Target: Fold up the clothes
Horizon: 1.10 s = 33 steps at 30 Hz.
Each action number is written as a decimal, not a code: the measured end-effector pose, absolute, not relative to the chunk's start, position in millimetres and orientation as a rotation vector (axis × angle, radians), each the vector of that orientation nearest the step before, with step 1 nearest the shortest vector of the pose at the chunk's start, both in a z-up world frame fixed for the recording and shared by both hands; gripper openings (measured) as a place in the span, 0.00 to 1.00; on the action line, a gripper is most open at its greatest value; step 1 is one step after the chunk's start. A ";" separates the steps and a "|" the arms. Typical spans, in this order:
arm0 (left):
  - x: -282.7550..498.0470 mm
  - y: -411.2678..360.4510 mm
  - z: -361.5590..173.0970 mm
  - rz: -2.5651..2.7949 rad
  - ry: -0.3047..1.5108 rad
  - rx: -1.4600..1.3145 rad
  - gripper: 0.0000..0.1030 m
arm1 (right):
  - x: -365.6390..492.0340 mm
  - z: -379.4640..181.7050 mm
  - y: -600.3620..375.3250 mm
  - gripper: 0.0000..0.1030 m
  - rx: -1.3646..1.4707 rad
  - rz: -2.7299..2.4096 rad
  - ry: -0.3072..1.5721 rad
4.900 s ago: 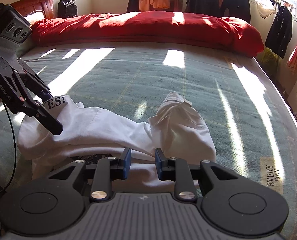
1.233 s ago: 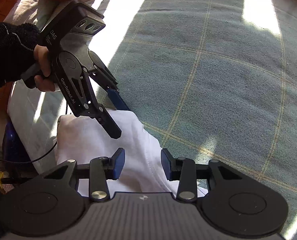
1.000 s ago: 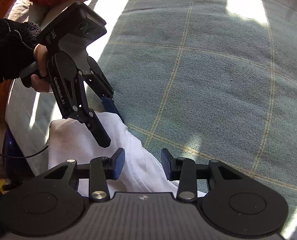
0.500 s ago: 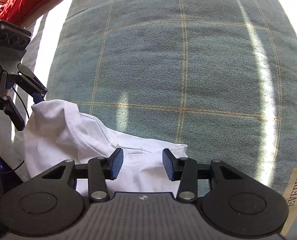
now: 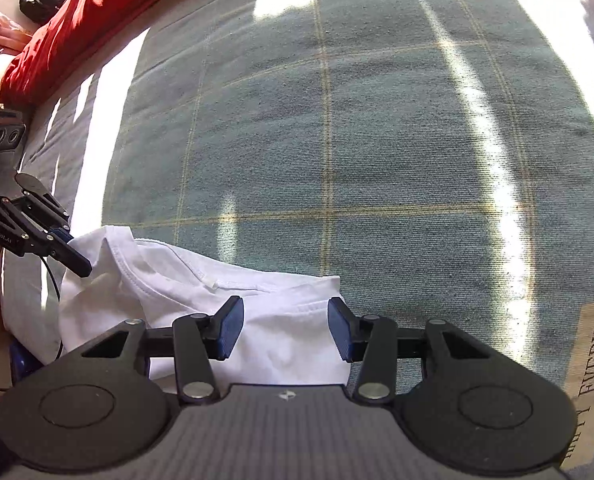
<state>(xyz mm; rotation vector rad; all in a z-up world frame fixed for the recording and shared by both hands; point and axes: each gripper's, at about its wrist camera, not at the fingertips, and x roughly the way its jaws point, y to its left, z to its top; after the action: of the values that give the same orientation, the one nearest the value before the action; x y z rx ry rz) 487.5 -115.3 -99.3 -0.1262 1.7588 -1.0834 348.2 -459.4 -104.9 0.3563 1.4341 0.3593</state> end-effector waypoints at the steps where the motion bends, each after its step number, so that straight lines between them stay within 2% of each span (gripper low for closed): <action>1: 487.5 -114.0 -96.8 -1.089 1.752 -0.126 0.06 | 347.2 -104.9 -459.7 0.50 0.364 0.363 1.429; 7: 491.3 -129.9 -129.1 -1.095 1.780 -0.088 0.10 | 346.1 -104.8 -453.2 0.50 0.393 0.394 1.402; 10: 500.7 -138.3 -155.8 -1.098 1.809 -0.122 0.20 | 344.8 -105.2 -450.8 0.50 0.383 0.412 1.402; 11: 503.7 -138.9 -163.4 -1.091 1.824 -0.145 0.28 | 344.1 -105.7 -450.6 0.50 0.377 0.416 1.404; 14: 508.4 -137.4 -177.6 -1.075 1.858 -0.183 0.33 | 342.9 -111.8 -451.5 0.50 0.371 0.408 1.421; 17: 506.7 -131.7 -173.4 -1.048 1.841 -0.103 0.26 | 341.4 -115.8 -452.9 0.50 0.375 0.399 1.432; 18: 506.5 -128.4 -169.1 -1.034 1.829 -0.081 0.08 | 341.8 -116.3 -452.7 0.50 0.376 0.399 1.433; 19: 506.4 -125.0 -164.8 -1.020 1.818 -0.059 0.03 | 342.3 -116.9 -452.5 0.50 0.378 0.399 1.433; 30: 506.7 -67.1 -91.3 -0.785 1.636 0.015 0.01 | 354.4 -115.9 -455.8 0.50 0.388 0.415 1.424; 33: 498.1 -48.5 -96.1 -0.682 1.679 0.055 0.01 | 360.5 -120.2 -450.4 0.50 0.377 0.446 1.432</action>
<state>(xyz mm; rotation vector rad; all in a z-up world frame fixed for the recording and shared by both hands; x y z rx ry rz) 498.1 -48.5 -96.1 0.0548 1.6789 -0.6825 360.5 -450.4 -120.2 0.3770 1.4323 0.4458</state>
